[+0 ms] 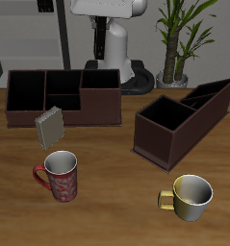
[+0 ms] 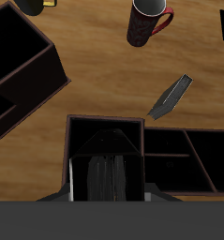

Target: Place the black book into the back desk caddy's right compartment

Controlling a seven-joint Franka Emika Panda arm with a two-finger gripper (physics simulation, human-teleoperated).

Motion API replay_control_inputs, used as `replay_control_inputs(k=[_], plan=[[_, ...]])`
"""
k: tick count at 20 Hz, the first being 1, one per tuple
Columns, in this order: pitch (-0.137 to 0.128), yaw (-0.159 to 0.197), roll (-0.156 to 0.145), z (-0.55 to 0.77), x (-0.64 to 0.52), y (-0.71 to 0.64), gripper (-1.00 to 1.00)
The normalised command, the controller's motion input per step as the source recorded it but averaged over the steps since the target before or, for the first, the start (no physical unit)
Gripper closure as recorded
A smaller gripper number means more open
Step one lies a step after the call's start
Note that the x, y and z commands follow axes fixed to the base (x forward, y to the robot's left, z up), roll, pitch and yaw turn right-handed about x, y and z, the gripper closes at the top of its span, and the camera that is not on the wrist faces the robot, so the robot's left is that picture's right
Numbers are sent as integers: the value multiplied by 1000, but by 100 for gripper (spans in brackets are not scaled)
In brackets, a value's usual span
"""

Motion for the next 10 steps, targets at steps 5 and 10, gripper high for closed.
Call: replay_control_inputs(k=[5,10], plan=[[37,-27,33,-220,86,115,100],[28,-11,33,-264,57,138,100]])
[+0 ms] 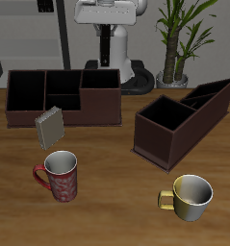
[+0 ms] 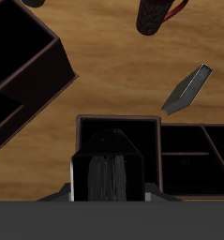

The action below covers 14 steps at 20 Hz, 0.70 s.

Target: Place the black book into the back desk caddy's right compartment

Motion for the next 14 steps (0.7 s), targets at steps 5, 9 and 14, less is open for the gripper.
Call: replay_control_inputs(k=[5,9,14], plan=[[42,-30,-9,-314,158,-80,100],[27,-33,-11,-288,130,-16,100],[27,-7,19,-270,67,45,100]])
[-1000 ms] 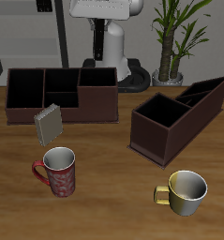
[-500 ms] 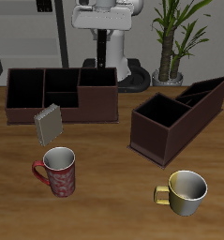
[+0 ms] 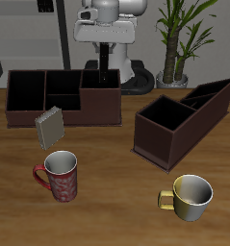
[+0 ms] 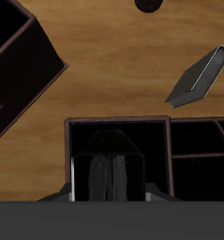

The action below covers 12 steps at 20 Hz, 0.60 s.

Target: Place the black book into the back desk caddy's right compartment

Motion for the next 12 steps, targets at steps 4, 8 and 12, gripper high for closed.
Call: replay_control_inputs(k=[4,8,12], plan=[[19,-16,6,-197,25,-2,100],[25,-2,4,-230,49,-26,100],[29,-1,-6,-300,76,-39,100]])
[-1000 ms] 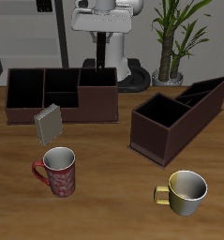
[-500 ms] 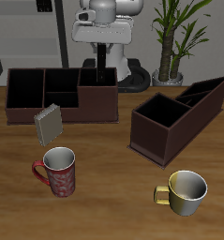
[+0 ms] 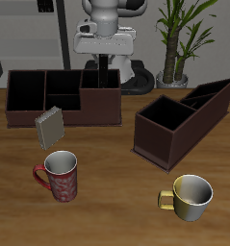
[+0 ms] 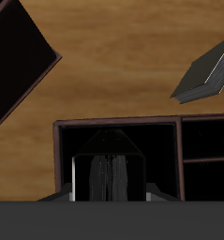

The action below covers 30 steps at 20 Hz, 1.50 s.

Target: Place the black book into the back desk caddy's right compartment

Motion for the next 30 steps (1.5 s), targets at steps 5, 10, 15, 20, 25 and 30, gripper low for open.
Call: replay_control_inputs(k=[5,10,15,20,25,30], plan=[[41,-22,10,-284,78,-14,100],[38,-7,9,-290,59,24,100],[63,-29,6,-250,54,-30,100],[84,-33,-4,-228,106,-89,-100],[24,9,3,-60,49,-66,-100],[-3,-2,-6,35,4,-135,-100]])
